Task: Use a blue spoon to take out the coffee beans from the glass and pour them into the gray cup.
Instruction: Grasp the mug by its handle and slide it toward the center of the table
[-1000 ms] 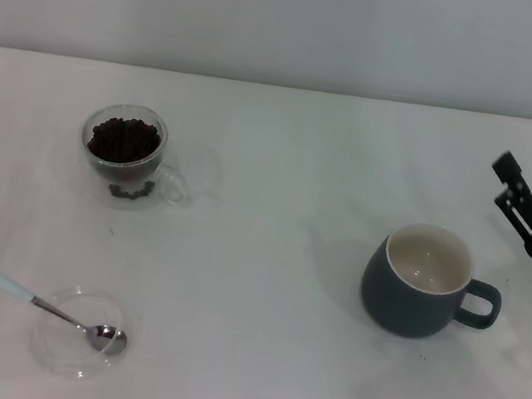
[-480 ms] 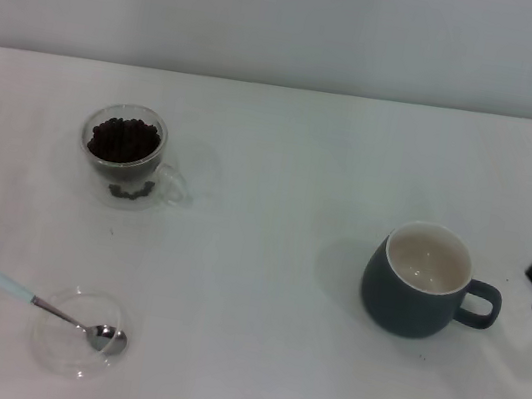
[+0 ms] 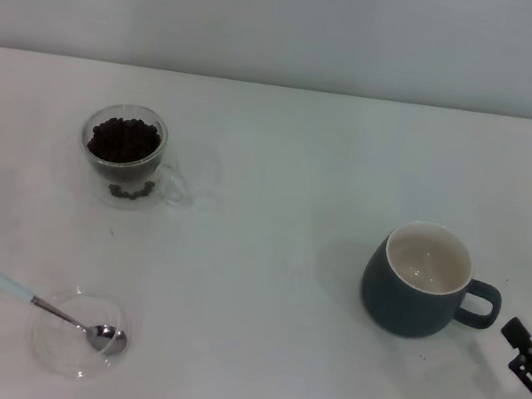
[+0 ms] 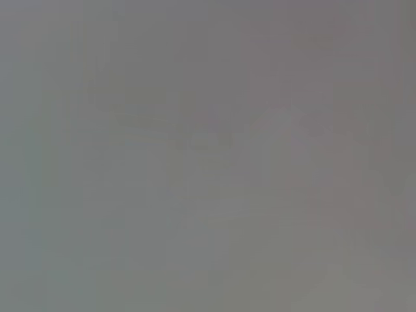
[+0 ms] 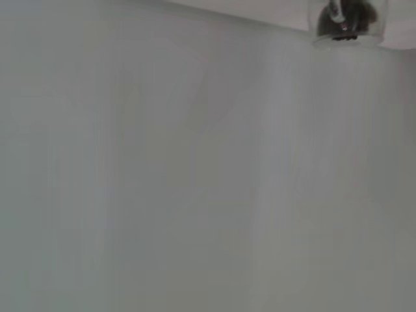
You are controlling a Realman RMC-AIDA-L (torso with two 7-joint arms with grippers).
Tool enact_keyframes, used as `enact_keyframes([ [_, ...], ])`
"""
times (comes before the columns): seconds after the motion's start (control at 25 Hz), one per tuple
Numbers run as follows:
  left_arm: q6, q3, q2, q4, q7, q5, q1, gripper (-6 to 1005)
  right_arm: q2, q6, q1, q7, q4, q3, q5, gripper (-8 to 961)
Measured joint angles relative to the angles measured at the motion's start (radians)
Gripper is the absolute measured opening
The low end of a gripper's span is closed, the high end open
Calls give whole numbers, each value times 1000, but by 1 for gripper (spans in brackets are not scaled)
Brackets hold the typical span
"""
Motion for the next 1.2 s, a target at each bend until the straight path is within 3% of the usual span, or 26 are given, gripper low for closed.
enact_keyframes([
  [0.24, -2, 2, 0, 16, -6, 0, 7, 712, 2, 25, -2, 2, -8, -8, -12, 793],
  [0.68, 2, -1, -1, 16, -7, -1, 25, 712, 5, 264, 4, 0, -105, 1, -5, 792],
  [1.2, -2, -1, -1, 15, -7, 0, 21, 712, 5, 403, 16, -21, -172, 19, 13, 790],
])
